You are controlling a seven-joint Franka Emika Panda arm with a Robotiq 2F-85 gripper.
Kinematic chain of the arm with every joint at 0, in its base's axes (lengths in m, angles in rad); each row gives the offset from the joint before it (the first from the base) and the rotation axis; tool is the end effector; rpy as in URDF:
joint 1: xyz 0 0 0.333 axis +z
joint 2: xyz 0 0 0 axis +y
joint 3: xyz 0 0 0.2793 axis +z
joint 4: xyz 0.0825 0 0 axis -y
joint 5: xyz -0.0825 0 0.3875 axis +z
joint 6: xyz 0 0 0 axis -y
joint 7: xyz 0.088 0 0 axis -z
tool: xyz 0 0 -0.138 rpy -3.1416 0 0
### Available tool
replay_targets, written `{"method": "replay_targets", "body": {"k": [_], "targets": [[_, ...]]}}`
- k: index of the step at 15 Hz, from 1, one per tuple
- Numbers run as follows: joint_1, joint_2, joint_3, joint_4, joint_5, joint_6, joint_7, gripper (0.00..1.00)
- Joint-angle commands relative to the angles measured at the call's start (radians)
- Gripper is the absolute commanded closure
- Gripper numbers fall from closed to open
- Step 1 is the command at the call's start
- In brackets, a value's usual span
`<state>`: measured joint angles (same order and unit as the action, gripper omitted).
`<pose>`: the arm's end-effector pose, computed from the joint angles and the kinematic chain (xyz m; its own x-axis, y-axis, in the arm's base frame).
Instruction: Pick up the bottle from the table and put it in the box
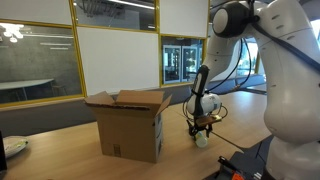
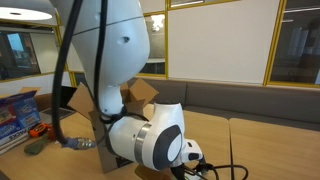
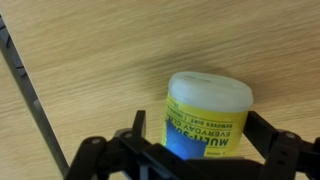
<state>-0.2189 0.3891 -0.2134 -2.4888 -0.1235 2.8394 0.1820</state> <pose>0.4026 -0.1956 0.0701 0.8856 -0.4640 -0.0207 -0.4587 -0.8807 0.1184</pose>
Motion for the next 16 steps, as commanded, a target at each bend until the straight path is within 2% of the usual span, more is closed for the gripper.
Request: {"method": "replay_targets", "body": {"k": [1,7,8,9,12,16], "targets": [[0.001,0.056,-0.005,0.043,0.051,0.026,-0.049,0.0],[-0.013,0.093,0.013,0.065,0.107,0.029,-0.089,0.0],[-0.017,0.096,0.016,0.067,0.112,0.033,-0.097,0.25],[-0.018,0.098,0.017,0.069,0.115,0.034,-0.101,0.26],[-0.023,0.105,0.02,0.073,0.124,0.035,-0.112,0.51],[-0.028,0.101,0.025,0.073,0.135,0.029,-0.128,0.54]]}}
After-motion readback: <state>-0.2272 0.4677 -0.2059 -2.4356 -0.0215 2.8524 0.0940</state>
